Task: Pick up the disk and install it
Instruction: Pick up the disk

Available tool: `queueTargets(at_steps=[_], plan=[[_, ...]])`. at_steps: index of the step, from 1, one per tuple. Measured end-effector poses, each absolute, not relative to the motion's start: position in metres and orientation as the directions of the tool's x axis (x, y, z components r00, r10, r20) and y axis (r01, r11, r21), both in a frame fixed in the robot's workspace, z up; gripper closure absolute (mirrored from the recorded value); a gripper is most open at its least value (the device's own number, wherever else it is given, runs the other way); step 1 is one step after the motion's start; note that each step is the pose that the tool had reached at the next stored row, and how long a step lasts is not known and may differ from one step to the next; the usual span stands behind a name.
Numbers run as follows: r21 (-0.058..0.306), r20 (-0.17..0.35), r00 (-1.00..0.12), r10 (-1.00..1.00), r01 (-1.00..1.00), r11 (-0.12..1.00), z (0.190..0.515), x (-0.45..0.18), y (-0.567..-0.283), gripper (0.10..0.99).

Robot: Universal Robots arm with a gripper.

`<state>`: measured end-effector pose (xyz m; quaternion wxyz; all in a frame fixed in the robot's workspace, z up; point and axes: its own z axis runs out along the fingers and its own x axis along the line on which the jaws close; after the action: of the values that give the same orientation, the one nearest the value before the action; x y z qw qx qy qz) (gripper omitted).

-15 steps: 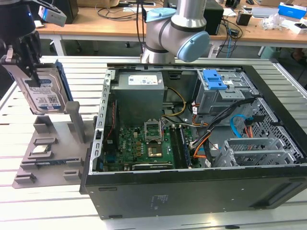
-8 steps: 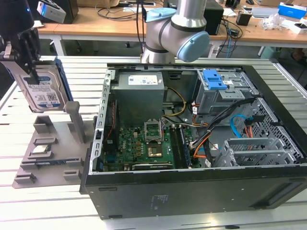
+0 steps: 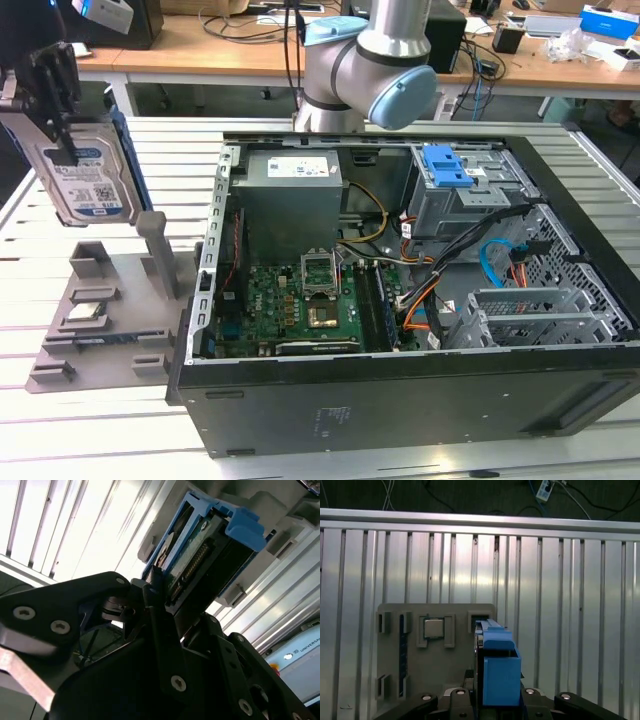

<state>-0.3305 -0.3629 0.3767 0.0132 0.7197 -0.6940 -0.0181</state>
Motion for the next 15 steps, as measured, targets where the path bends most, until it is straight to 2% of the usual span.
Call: queueTargets(at_steps=[15], plan=[[0.044, -0.008, 0.036, -0.999, -0.998, -0.037, 0.412, -0.330, -0.359, 0.722]])
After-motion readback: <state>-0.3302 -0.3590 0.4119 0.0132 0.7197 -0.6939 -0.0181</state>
